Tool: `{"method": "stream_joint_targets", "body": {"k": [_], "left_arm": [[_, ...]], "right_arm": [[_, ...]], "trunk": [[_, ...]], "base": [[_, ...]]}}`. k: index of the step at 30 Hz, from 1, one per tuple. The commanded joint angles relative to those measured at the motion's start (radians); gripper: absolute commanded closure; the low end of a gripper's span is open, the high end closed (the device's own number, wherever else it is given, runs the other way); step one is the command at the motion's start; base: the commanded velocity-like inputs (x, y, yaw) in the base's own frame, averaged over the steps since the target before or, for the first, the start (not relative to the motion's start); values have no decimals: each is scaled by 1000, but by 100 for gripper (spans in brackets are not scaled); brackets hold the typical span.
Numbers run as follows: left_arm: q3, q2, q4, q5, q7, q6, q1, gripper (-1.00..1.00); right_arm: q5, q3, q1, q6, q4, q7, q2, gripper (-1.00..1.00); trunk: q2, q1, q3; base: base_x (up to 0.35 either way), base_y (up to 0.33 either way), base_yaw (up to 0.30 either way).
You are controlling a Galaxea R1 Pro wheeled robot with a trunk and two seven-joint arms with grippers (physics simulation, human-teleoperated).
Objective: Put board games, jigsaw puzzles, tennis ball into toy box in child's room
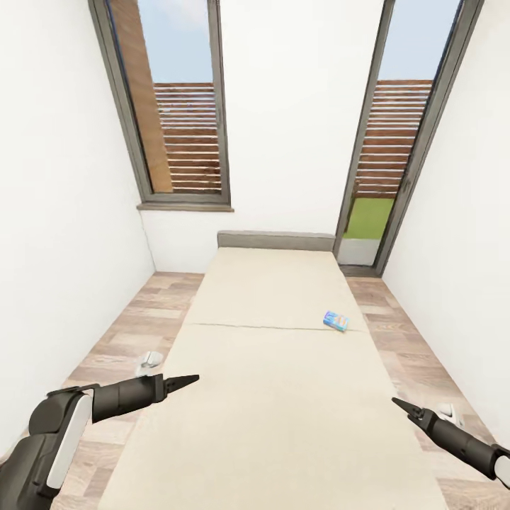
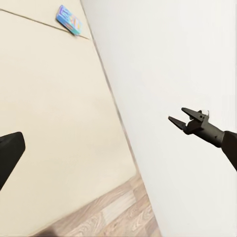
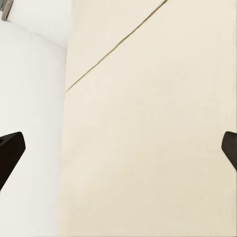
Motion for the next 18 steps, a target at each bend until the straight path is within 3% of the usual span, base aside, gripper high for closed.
{"method": "stream_joint_targets", "body": {"k": [1, 18], "left_arm": [[2, 0, -1, -3, -5, 3, -1, -100], [-1, 0, -1, -3, -5, 3, -1, -100]], "right_arm": [[-10, 5, -1, 9, 0, 1, 0, -100], [-10, 4, -1, 8, 0, -3, 1, -100]], "trunk": [[-2, 1, -1], [-2, 1, 19]], "base": [[0, -211, -214], [0, -186, -188]]}}
